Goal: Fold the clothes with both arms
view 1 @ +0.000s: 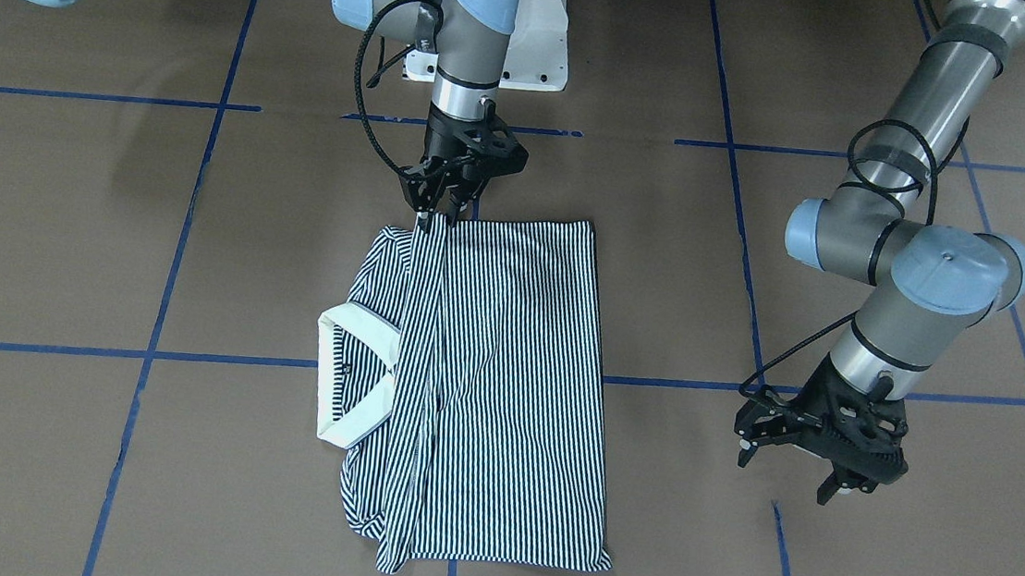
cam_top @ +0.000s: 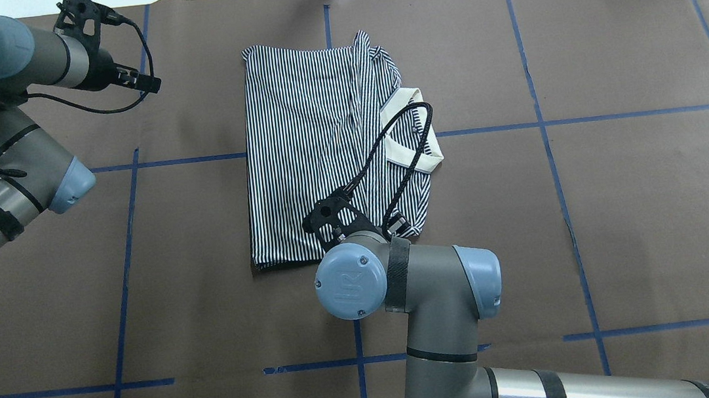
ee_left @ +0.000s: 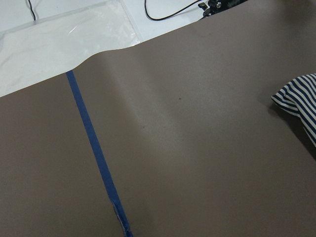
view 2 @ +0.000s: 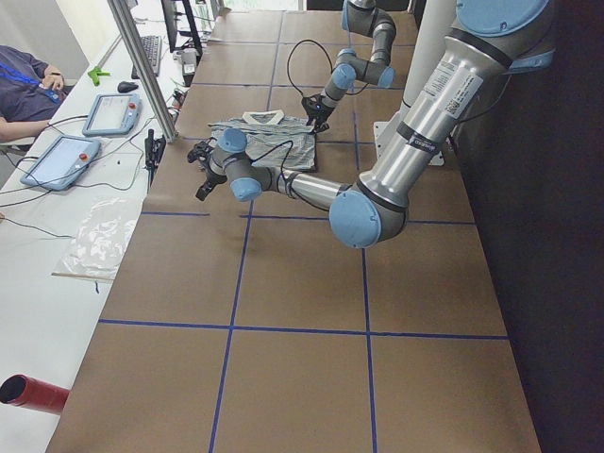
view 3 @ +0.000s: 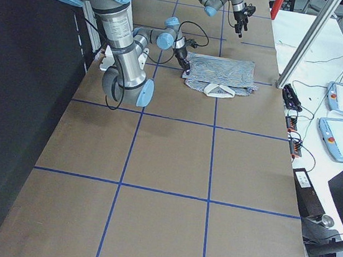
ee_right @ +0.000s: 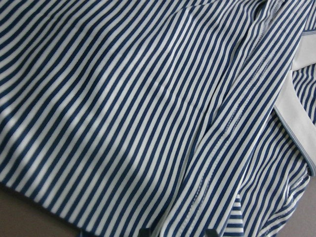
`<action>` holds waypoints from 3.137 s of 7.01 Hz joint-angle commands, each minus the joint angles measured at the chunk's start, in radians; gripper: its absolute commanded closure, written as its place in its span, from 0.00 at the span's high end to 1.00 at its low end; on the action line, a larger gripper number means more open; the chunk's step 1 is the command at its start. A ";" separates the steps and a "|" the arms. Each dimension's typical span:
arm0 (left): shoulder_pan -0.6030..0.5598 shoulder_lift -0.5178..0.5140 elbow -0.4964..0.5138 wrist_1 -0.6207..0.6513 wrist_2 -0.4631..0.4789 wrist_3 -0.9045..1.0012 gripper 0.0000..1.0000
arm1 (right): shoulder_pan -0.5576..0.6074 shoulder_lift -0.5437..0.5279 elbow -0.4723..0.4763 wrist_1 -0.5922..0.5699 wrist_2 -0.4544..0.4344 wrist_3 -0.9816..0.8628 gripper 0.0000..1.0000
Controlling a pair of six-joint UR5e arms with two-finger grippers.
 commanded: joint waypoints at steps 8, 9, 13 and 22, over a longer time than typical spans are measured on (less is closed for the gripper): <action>0.008 0.000 -0.001 -0.002 0.000 0.000 1.00 | 0.000 -0.075 0.102 -0.003 0.030 -0.054 0.00; 0.013 0.000 -0.001 -0.002 0.000 -0.009 1.00 | 0.001 -0.135 0.160 -0.002 0.030 -0.069 0.00; 0.042 0.002 -0.020 -0.002 0.000 -0.066 1.00 | 0.006 -0.184 0.176 0.008 0.025 -0.052 0.36; 0.054 0.003 -0.041 0.008 0.000 -0.075 1.00 | 0.059 -0.149 0.108 0.177 0.027 0.129 0.81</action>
